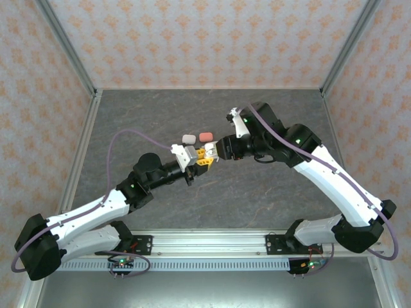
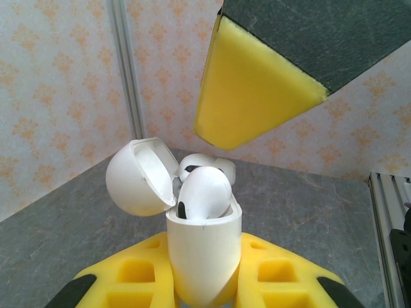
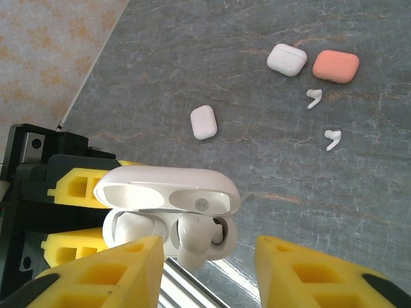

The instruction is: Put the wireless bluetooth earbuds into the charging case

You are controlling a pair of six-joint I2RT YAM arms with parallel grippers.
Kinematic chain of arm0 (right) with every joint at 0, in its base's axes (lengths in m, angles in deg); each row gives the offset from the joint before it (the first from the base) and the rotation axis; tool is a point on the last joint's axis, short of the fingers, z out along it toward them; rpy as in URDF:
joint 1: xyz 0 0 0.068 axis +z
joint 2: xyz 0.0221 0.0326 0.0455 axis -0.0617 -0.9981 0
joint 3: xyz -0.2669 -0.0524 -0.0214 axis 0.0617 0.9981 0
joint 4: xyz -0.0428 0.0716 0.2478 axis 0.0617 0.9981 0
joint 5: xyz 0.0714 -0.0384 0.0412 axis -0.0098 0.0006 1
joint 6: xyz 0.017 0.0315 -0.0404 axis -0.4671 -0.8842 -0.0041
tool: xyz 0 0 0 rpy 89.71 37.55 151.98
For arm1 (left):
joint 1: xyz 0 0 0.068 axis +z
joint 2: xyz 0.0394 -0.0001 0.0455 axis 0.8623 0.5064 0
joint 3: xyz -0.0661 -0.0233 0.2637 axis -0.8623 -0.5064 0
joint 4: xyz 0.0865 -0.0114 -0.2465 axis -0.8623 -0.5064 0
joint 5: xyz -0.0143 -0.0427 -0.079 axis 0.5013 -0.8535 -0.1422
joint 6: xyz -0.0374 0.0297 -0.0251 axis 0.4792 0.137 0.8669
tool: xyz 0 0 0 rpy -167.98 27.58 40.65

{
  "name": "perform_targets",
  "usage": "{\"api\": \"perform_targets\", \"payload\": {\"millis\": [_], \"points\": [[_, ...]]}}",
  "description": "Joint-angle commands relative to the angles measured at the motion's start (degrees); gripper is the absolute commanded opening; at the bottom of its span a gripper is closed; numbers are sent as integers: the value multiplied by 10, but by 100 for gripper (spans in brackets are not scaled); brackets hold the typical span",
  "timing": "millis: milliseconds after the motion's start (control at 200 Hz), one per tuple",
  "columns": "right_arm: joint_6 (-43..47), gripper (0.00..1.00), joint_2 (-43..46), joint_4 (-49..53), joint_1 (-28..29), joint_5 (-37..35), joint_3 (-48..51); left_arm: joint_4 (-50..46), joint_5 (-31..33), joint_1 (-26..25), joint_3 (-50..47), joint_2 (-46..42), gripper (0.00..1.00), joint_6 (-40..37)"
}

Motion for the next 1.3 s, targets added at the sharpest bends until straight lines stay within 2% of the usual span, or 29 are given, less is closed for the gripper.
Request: {"api": "perform_targets", "payload": {"millis": [0, 270, 500, 711, 1111, 1296], "points": [[4, 41, -6, -13, 5, -7, 4, 24, 11, -6, 21, 3, 0, -1], [3, 36, -13, -29, 7, -4, 8, 24, 9, -7, 22, 6, 0, 1], [3, 26, -19, -31, 7, -2, 8, 22, 10, -6, 23, 6, 0, 2], [-13, 22, -14, -37, 7, -7, 17, 30, 14, -7, 21, 5, 0, 7], [-109, 15, 45, -93, 5, -78, 73, 39, 26, -8, 16, 3, 0, 8], [-143, 15, 51, -109, 0, -74, 87, 44, 25, -11, 17, 7, 0, 8]]}}
